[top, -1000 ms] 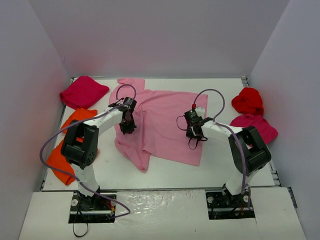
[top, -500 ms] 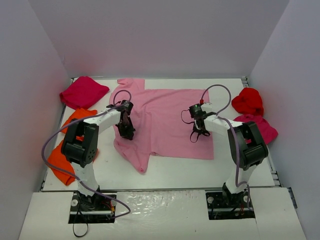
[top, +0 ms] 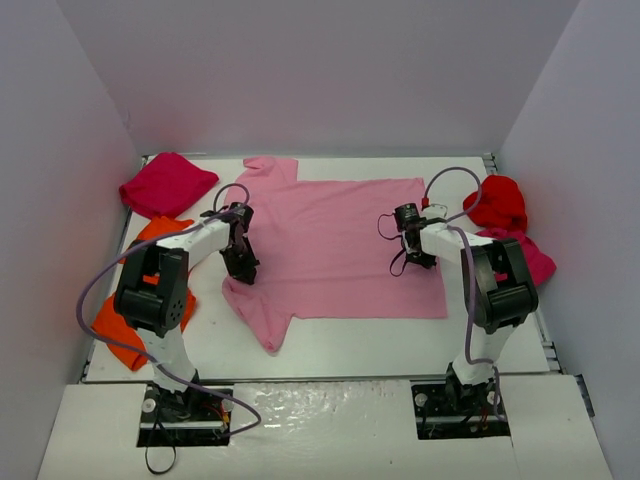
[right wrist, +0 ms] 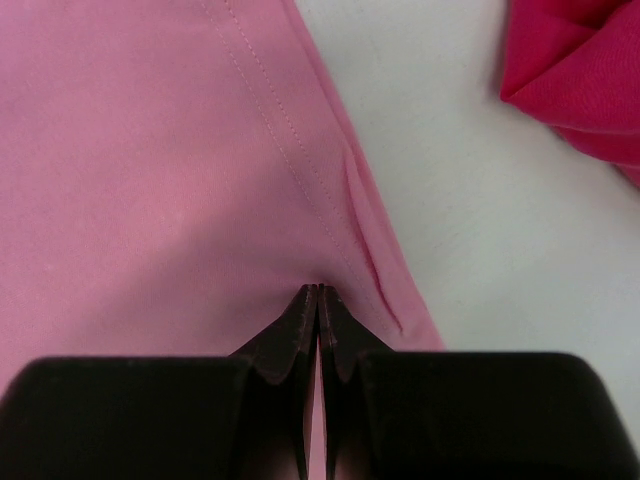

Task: Fold and stack the t-shirts
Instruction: Flatten the tshirt out

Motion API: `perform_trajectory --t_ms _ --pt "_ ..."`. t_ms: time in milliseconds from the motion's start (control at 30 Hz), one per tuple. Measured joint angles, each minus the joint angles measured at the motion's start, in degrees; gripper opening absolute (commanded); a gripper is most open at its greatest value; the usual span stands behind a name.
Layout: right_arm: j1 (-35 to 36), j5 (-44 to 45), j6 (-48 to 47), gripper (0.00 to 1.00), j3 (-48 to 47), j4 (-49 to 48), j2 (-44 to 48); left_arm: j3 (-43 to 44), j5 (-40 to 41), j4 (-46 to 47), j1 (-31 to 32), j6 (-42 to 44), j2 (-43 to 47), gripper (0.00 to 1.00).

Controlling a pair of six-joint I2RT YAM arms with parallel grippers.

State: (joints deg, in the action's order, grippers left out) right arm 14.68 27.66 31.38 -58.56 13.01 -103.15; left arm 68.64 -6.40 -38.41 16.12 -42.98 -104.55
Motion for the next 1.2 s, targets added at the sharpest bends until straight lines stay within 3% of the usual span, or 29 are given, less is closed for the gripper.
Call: perform_trajectory --t_ms 200,400,500,600,700,800,867,1000,1200 --pt "-0.1 0.1 0.0 0.00 0.4 -0.2 0.4 -1.2 0.3 1.0 -0.1 0.6 1.0 0.00" --pt "0.3 -3.4 -0.5 0.00 3.4 -0.4 7.4 -7.3 1.3 4.4 -0.1 0.6 9.8 0.00" --pt "1.7 -6.4 -1.4 0.12 3.3 -0.8 13.0 -8.8 2.2 6.2 -0.1 0.7 16.9 0.00" --pt "6.5 -9.6 -2.2 0.31 1.7 -1.3 17.1 -8.9 3.2 8.3 -0.1 0.8 23.3 0.00" --pt "13.4 -15.6 -2.4 0.35 -0.6 -3.6 17.7 -9.1 3.6 9.2 -0.1 0.8 28.8 0.00" --pt "20.4 -21.3 -3.2 0.19 -3.6 -6.3 14.5 -9.6 2.7 9.4 -0.1 0.7 32.6 0.00" --pt "23.4 -24.2 -4.7 0.00 -8.3 -8.3 8.2 -10.8 0.9 10.1 -0.1 0.3 34.4 0.00" --pt "24.7 -26.9 -8.1 0.00 -17.6 -9.2 -4.2 -15.7 -2.8 11.5 -0.1 -1.3 39.3 0.00" --pt "23.2 -28.6 -10.7 0.00 -34.3 -9.5 -21.5 -24.1 -4.0 8.0 0.4 -2.7 55.1 0.00"
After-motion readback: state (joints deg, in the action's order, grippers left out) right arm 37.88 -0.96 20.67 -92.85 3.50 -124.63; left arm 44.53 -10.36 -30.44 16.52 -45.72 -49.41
